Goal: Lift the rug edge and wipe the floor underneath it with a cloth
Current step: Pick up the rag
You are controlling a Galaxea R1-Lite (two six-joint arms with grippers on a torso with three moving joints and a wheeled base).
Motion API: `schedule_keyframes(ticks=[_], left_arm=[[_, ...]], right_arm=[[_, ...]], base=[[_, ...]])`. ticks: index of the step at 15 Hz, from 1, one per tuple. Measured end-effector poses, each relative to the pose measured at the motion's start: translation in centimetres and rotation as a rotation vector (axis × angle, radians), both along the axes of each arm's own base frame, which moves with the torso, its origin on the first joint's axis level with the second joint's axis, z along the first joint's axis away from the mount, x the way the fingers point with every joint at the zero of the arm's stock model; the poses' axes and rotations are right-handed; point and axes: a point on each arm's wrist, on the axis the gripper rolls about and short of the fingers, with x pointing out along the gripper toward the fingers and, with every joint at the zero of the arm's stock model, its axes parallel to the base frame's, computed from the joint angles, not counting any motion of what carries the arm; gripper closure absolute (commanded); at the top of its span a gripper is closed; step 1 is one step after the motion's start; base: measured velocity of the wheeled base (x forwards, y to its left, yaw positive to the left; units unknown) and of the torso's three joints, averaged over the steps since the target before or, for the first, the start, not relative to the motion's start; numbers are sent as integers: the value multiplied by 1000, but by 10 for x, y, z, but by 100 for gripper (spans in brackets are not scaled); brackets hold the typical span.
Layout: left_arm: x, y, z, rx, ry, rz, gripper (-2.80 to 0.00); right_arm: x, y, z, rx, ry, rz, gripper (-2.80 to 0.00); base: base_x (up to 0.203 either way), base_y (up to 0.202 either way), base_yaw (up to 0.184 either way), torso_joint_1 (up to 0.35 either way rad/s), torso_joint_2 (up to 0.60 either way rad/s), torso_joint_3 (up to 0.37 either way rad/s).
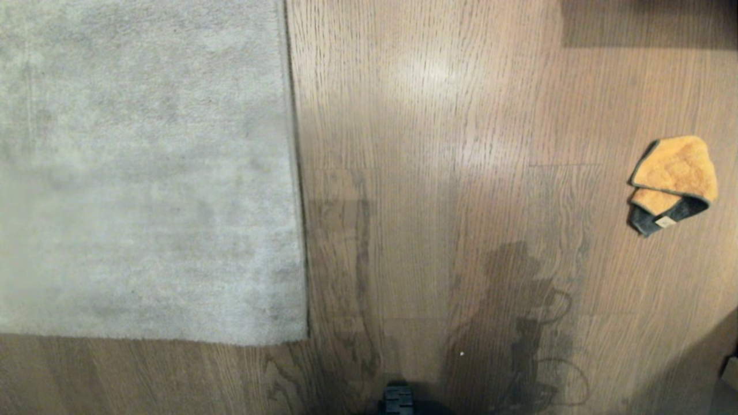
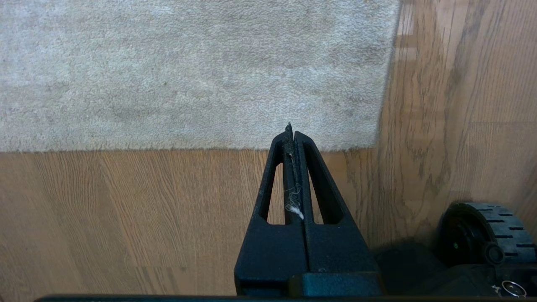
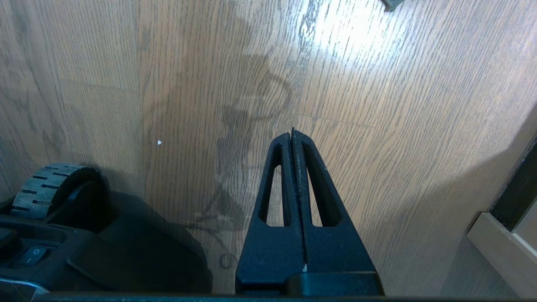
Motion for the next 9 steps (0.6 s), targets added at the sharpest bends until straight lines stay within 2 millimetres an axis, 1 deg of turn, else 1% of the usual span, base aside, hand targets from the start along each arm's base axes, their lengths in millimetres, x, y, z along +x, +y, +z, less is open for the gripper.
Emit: schedule_keyframes(ticks=[4,9], left_arm=[[0,0,0,0,0,0,0],[0,0,0,0,0,0,0]], right_arm=[[0,0,2,0,-2,2,0],[2,1,22,21,-4,37,0]], base=[[0,0,0,0,0,0],[0,0,0,0,0,0]])
